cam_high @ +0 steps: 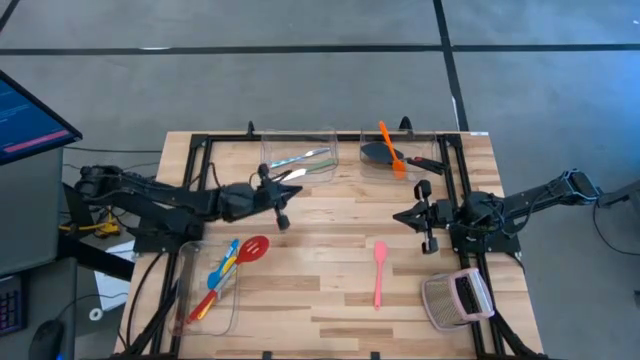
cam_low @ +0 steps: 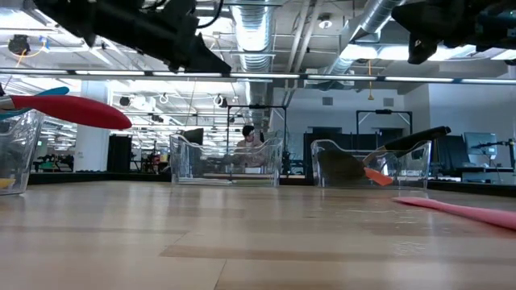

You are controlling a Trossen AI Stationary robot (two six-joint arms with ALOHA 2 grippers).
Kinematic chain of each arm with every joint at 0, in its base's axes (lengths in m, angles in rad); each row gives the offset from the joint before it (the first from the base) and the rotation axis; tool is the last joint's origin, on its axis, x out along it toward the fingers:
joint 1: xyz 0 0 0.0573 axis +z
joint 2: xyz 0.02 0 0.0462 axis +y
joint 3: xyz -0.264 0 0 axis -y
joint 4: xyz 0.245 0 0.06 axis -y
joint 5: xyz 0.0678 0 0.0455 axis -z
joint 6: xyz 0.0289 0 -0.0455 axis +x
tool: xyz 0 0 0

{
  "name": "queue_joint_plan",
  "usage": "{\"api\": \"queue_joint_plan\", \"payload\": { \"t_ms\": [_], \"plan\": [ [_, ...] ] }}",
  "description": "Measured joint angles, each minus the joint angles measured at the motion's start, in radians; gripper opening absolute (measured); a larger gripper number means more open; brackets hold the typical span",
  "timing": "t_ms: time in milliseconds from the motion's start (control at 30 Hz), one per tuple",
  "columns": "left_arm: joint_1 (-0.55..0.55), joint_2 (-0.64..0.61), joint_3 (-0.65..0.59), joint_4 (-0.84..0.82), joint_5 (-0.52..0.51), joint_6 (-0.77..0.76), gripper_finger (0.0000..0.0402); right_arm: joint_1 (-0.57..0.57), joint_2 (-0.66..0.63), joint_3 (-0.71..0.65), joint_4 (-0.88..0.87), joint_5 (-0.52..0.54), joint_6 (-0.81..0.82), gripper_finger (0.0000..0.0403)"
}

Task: Pick & Place Kitchen Items
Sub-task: Put the pink spatula into the top right transparent bin

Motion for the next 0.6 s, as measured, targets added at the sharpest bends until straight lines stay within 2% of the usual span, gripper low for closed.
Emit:
{"api": "queue_joint_plan", "payload": {
  "t_ms": [233, 333, 400, 467, 600],
  "plan": [
    [0.157, 0.000, 0.000, 0.026, 0.366, 0.006, 0.0004, -0.009, 0.035, 0.000, 0.001, 0.022, -0.003, 0.0001],
    [0.192, 0.000, 0.001, 0.057, 0.430, -0.013, 0.0004, -0.022, 0.034, 0.001, 0.008, 0.029, 0.019, 0.0001],
    [0.195, 0.000, 0.001, 0.053, 0.450, -0.054, 0.0004, -0.035, 0.035, 0.021, -0.025, 0.082, 0.107, 0.0001],
    [0.186, 0.000, 0.001, 0.056, 0.470, -0.092, 0.0004, -0.055, 0.033, 0.078, -0.149, 0.129, 0.206, 0.0001],
    [0.151, 0.000, -0.011, 0.055, 0.483, -0.110, 0.0004, -0.089, 0.073, 0.253, -0.568, 0.128, 0.389, 0.0001]
  ]
}}
